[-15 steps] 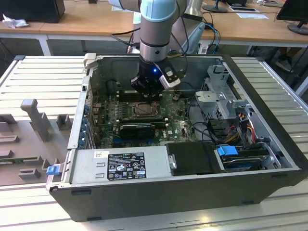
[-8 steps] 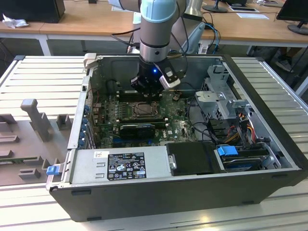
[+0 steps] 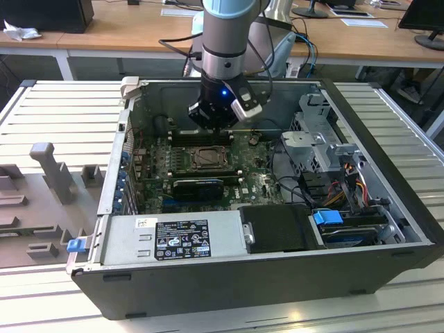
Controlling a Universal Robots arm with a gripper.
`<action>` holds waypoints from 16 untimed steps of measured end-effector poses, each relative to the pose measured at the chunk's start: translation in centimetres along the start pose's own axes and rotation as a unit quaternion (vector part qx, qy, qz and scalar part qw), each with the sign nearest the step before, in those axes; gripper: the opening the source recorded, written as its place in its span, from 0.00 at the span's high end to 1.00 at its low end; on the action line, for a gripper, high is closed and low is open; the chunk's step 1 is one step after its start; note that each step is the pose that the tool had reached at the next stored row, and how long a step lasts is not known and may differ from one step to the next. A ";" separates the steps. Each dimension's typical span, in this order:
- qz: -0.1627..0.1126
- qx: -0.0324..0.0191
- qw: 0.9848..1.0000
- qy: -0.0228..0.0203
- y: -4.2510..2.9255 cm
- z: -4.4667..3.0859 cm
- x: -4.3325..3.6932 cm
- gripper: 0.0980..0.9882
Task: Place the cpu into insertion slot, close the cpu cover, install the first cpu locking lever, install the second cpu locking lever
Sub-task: 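Install the first cpu locking lever, then install the second cpu locking lever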
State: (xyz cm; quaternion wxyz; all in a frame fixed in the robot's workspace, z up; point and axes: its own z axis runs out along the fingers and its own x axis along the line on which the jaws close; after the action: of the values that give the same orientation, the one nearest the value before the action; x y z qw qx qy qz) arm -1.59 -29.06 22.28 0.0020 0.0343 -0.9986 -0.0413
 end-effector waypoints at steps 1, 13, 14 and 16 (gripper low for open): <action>0.000 0.000 1.000 0.000 -0.04 0.00 0.00 0.99; 0.000 0.000 1.000 0.000 -0.49 -0.04 0.03 0.99; 0.000 0.000 1.000 0.000 -0.63 -0.05 0.04 0.99; 0.000 0.000 1.000 0.000 -0.81 -0.07 0.06 0.99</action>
State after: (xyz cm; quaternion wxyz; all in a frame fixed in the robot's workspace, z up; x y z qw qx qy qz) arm -1.59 -29.87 22.28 0.0020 0.0343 -0.9986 -0.0413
